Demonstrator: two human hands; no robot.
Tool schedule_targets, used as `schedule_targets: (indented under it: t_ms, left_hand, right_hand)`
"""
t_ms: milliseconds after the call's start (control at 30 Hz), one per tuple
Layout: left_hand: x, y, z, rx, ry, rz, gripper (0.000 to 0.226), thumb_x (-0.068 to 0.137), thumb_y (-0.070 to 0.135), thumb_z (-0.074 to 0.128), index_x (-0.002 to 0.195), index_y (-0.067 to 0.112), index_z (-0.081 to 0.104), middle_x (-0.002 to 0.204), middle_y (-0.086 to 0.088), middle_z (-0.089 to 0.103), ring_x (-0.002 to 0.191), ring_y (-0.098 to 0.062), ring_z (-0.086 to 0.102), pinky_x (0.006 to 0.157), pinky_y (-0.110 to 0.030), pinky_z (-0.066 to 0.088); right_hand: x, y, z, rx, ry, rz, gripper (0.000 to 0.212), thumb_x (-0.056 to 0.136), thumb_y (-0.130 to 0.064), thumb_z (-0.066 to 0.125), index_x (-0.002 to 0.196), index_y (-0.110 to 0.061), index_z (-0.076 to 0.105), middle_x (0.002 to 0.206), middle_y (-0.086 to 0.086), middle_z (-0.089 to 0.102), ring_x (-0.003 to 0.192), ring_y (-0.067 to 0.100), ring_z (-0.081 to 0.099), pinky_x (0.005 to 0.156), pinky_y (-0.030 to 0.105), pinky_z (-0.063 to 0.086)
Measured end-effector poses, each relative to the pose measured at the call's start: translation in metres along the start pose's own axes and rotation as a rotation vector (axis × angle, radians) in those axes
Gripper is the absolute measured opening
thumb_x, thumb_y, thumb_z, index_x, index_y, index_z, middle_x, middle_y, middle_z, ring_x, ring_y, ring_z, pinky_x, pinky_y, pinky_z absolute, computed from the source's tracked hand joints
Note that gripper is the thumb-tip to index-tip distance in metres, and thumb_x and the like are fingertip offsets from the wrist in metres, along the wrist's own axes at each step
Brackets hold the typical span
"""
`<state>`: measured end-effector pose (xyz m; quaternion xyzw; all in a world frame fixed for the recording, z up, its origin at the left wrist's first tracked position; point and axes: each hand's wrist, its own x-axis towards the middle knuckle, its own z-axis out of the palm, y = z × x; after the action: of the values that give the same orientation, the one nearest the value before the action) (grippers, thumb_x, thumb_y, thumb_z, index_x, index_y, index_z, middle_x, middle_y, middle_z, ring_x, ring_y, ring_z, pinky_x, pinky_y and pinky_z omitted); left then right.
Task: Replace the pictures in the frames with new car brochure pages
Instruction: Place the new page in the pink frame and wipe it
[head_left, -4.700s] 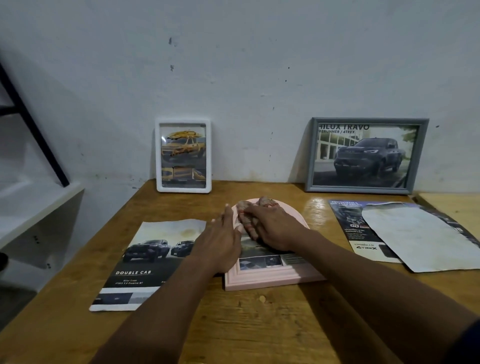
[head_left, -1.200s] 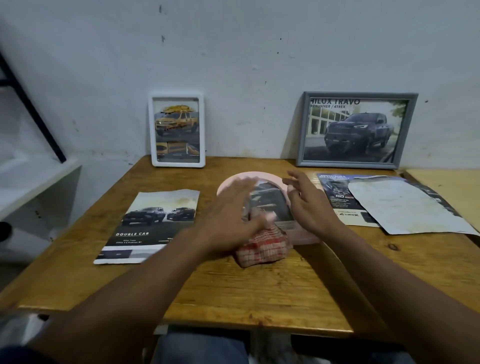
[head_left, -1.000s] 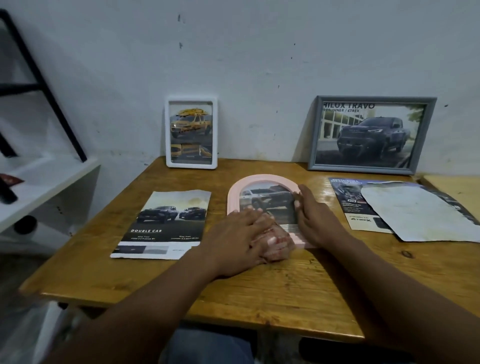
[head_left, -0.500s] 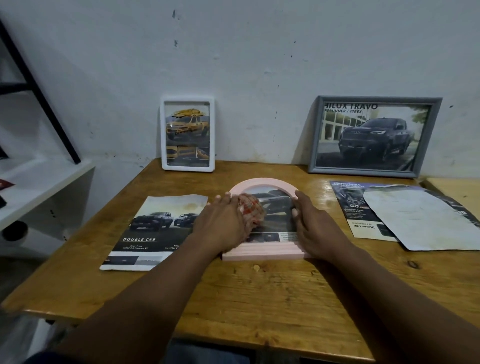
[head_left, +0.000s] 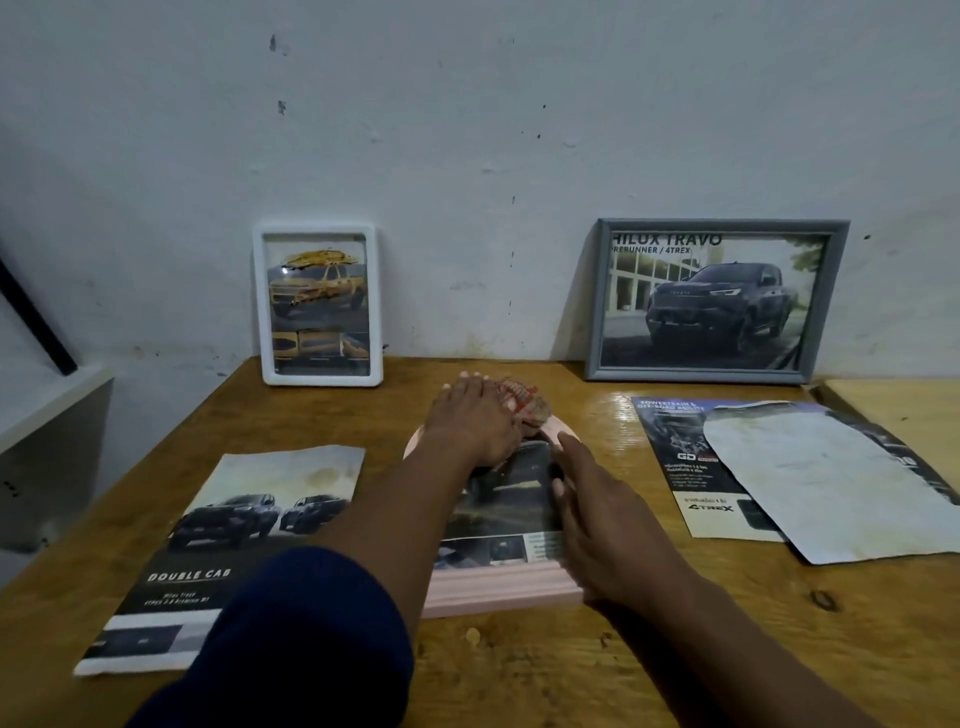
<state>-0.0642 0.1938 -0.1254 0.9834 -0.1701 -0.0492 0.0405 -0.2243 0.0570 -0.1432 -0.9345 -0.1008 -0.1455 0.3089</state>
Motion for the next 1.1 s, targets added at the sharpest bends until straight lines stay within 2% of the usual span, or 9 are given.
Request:
schedule_targets:
  t_ms: [100, 267, 367, 467, 533, 600, 800, 933, 1100]
  left_hand:
    - [0.005, 0.022, -0.003, -0.027, -0.031, 0.103, 0.071, 0.105, 0.047, 0.027, 0.161, 0.009, 0.006, 0.169, -0.012, 0.001, 0.156, -0.028, -0.002, 0.125, -0.047, 0.001]
    - [-0.018, 0.008, -0.013, -0.201, 0.052, 0.153, 0.067, 0.106, 0.052, 0.017, 0.162, 0.019, -0.001, 0.169, -0.005, -0.007, 0.155, -0.023, -0.009, 0.124, -0.044, -0.006]
    - [-0.043, -0.021, -0.012, -0.308, 0.165, 0.094, 0.068, 0.107, 0.049, 0.026, 0.162, 0.019, 0.001, 0.170, -0.001, -0.004, 0.155, -0.020, -0.007, 0.122, -0.039, -0.004]
    - [-0.071, -0.043, -0.006, -0.302, 0.133, -0.002, 0.071, 0.106, 0.046, 0.037, 0.162, 0.021, 0.002, 0.170, -0.002, 0.000, 0.156, -0.022, -0.003, 0.123, -0.039, 0.002]
    - [-0.087, -0.051, -0.002, -0.276, 0.110, -0.062, 0.073, 0.105, 0.048, 0.039, 0.162, 0.022, 0.002, 0.170, -0.004, 0.005, 0.156, -0.025, 0.002, 0.123, -0.042, 0.007]
    - [-0.099, -0.054, 0.004, -0.226, 0.097, -0.078, 0.075, 0.104, 0.049, 0.040, 0.162, 0.022, 0.001, 0.169, -0.007, 0.008, 0.156, -0.027, 0.005, 0.124, -0.043, 0.009]
    - [-0.113, -0.051, 0.017, -0.204, 0.130, -0.078, 0.071, 0.106, 0.049, 0.030, 0.162, 0.018, 0.000, 0.169, -0.011, 0.011, 0.155, -0.030, 0.010, 0.125, -0.046, 0.013]
    - [-0.115, -0.049, 0.015, -0.140, 0.193, -0.109, 0.071, 0.104, 0.052, 0.031, 0.161, 0.015, 0.010, 0.163, -0.015, 0.030, 0.149, -0.034, 0.027, 0.121, -0.049, 0.023]
    - [-0.123, -0.044, 0.012, -0.128, 0.200, -0.138, 0.069, 0.104, 0.052, 0.031, 0.160, 0.015, 0.016, 0.157, -0.016, 0.040, 0.143, -0.036, 0.037, 0.116, -0.050, 0.032]
  right_hand:
    - [0.001, 0.000, -0.002, 0.084, 0.036, 0.017, 0.042, 0.103, -0.027, 0.041, 0.143, -0.033, 0.030, 0.117, -0.004, 0.065, 0.096, 0.012, 0.064, 0.078, 0.033, 0.053]
    - [0.018, -0.003, -0.019, 0.278, 0.195, 0.172, 0.043, 0.100, -0.026, 0.053, 0.140, -0.026, 0.040, 0.113, -0.021, 0.060, 0.109, 0.005, 0.059, 0.081, 0.012, 0.045]
    - [0.048, -0.007, -0.020, 0.017, 0.232, 0.116, 0.057, 0.093, -0.029, 0.063, 0.143, -0.025, 0.037, 0.133, -0.003, 0.056, 0.126, 0.018, 0.049, 0.102, 0.036, 0.045]
    - [0.074, -0.017, -0.008, -0.192, -0.047, 0.032, 0.072, 0.089, -0.034, 0.066, 0.150, -0.026, 0.029, 0.151, 0.005, 0.042, 0.140, 0.025, 0.035, 0.114, 0.048, 0.032]
    - [0.083, -0.019, 0.002, -0.326, -0.188, 0.039, 0.066, 0.090, -0.033, 0.061, 0.148, -0.027, 0.030, 0.151, 0.007, 0.043, 0.139, 0.029, 0.035, 0.111, 0.049, 0.031]
    - [0.085, -0.015, 0.002, -0.401, -0.162, 0.043, 0.059, 0.090, -0.026, 0.062, 0.143, -0.025, 0.036, 0.142, 0.011, 0.051, 0.130, 0.032, 0.043, 0.103, 0.046, 0.039]
    - [0.063, -0.016, -0.050, -0.201, -0.143, 0.229, 0.055, 0.092, -0.014, 0.062, 0.139, -0.029, 0.039, 0.127, 0.008, 0.060, 0.107, 0.027, 0.058, 0.086, 0.040, 0.052]
    - [0.011, -0.017, -0.091, -0.281, -0.319, 0.315, 0.055, 0.094, -0.009, 0.058, 0.140, -0.031, 0.037, 0.123, 0.004, 0.060, 0.093, 0.018, 0.060, 0.069, 0.028, 0.054]
    - [-0.058, -0.021, -0.111, -0.349, -0.443, 0.363, 0.053, 0.094, -0.014, 0.059, 0.138, -0.035, 0.041, 0.118, -0.002, 0.056, 0.096, 0.013, 0.061, 0.071, 0.025, 0.054]
